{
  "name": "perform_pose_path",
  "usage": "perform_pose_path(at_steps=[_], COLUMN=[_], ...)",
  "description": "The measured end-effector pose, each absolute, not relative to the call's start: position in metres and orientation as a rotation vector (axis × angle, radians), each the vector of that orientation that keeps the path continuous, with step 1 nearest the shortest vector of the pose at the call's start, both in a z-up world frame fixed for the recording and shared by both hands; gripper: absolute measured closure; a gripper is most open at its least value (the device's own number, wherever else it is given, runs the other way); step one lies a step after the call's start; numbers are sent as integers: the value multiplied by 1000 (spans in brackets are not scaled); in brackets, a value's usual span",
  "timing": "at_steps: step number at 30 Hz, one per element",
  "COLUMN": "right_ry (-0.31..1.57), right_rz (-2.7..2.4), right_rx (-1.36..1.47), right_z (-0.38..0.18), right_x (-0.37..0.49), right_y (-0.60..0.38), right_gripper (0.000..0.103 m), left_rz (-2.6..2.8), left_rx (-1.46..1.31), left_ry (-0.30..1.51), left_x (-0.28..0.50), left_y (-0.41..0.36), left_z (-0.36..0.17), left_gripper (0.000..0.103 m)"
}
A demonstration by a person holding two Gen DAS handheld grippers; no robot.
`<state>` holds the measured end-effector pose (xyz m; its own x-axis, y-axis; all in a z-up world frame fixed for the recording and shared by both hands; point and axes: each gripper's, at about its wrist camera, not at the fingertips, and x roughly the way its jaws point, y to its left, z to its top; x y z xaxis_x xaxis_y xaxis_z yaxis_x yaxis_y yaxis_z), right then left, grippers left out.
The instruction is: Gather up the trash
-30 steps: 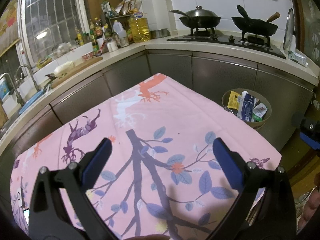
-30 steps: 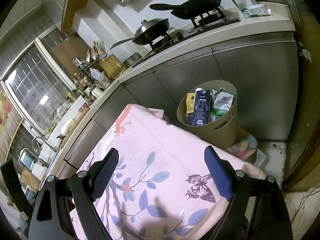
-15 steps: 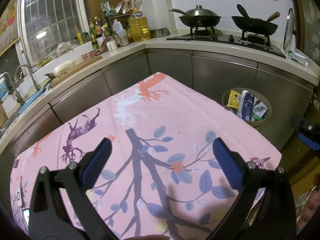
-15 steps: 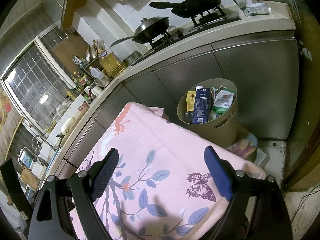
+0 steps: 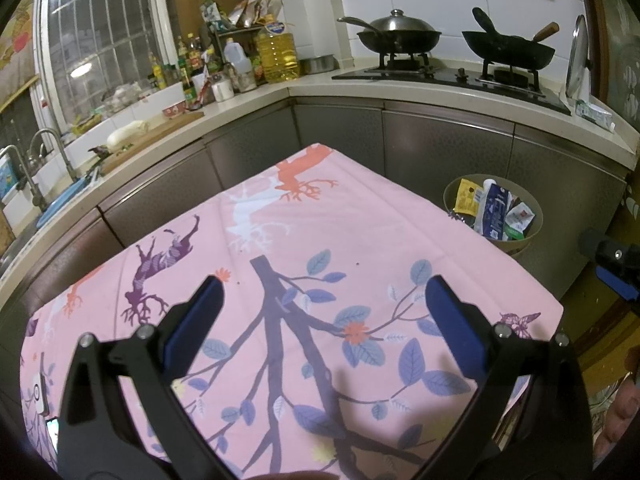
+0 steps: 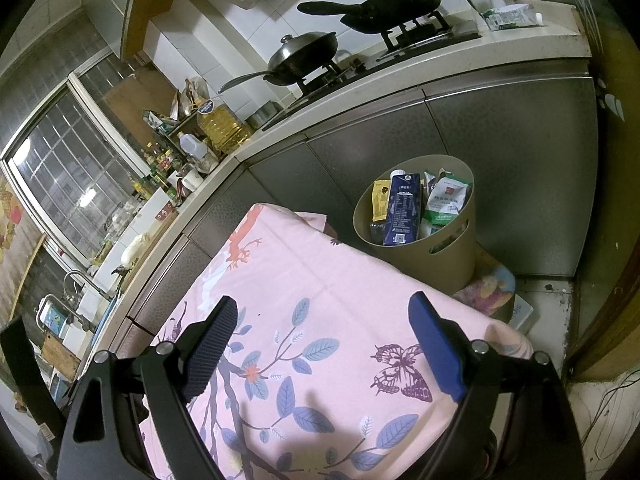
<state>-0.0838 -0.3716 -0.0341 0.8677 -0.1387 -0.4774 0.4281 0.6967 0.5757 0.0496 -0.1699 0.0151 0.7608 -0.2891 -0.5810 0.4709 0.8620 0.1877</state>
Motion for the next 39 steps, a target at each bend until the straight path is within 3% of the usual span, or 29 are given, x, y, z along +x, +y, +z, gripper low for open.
perform_pose_path(at_steps=[39], right_ry=[424], right_rz=[-327], right_rx=[737], right_z=[-32], right_x=[-84], right_y=[-372], right_gripper=[19], left_rz=[-478], left_rx=[324], left_ry=[581], left_x=[43], left_y=[-170], left_z=[17], left_gripper=[6])
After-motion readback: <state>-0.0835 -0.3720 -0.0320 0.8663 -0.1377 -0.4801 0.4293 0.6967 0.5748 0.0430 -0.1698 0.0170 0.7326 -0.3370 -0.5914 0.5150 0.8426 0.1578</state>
